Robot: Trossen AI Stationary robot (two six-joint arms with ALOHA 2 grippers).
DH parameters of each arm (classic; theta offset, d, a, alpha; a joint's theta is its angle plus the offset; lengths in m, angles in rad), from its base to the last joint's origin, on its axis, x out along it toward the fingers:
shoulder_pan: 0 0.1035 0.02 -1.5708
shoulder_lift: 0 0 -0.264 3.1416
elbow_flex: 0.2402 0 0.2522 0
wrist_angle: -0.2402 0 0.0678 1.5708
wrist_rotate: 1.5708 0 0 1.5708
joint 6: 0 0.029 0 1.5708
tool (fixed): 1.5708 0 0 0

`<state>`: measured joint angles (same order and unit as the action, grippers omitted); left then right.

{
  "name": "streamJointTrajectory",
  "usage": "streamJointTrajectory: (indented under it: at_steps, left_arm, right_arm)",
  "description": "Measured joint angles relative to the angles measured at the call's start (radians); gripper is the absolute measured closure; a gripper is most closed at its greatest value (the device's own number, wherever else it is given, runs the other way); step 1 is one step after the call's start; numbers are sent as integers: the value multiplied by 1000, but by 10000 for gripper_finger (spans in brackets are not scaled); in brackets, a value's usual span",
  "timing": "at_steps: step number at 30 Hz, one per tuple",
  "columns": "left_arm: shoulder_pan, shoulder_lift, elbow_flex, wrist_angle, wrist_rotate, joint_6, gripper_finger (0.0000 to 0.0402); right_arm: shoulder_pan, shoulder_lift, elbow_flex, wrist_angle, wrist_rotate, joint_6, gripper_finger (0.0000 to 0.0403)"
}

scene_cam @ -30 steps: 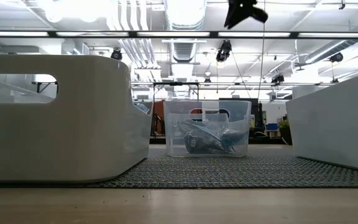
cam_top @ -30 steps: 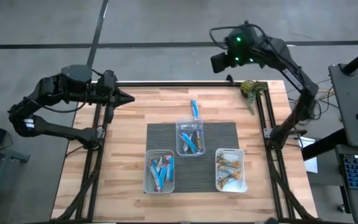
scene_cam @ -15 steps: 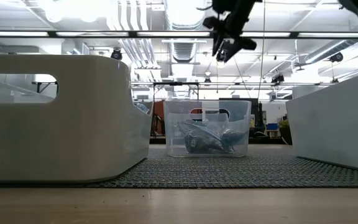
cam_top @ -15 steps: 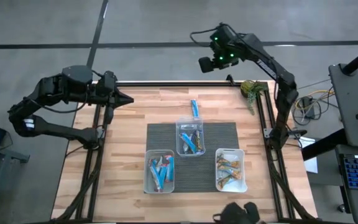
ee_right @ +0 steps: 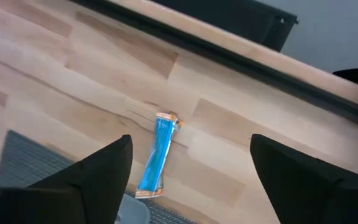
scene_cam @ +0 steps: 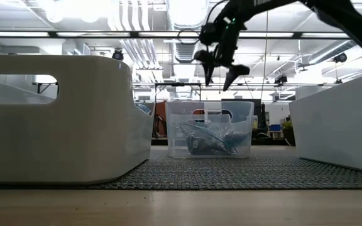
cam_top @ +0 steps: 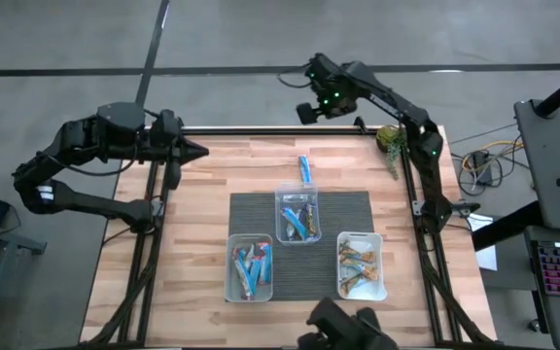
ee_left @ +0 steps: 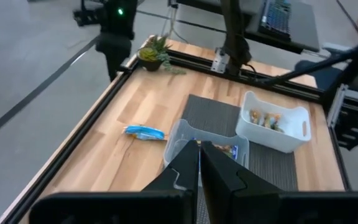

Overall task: Pick and place Granola Bars by type
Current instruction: Put the orange granola bar into the white bin

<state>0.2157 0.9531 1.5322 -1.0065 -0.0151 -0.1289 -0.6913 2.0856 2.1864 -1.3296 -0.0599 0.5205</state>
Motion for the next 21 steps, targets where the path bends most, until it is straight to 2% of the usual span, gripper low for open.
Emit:
streamJointTrajectory:
  at_steps: [11, 17, 21]
  left_arm:
    - [0, 0, 0, 0, -55, -50, 402]
    - [0, 0, 0, 0, -63, -53, 402]
    - [0, 0, 0, 0, -64, -57, 402]
  right_arm:
    - [11, 108, -1, 1, -41, 45, 90]
    - [43, 125, -2, 13, 70, 181, 92]
    - [62, 136, -1, 73, 86, 256, 94]
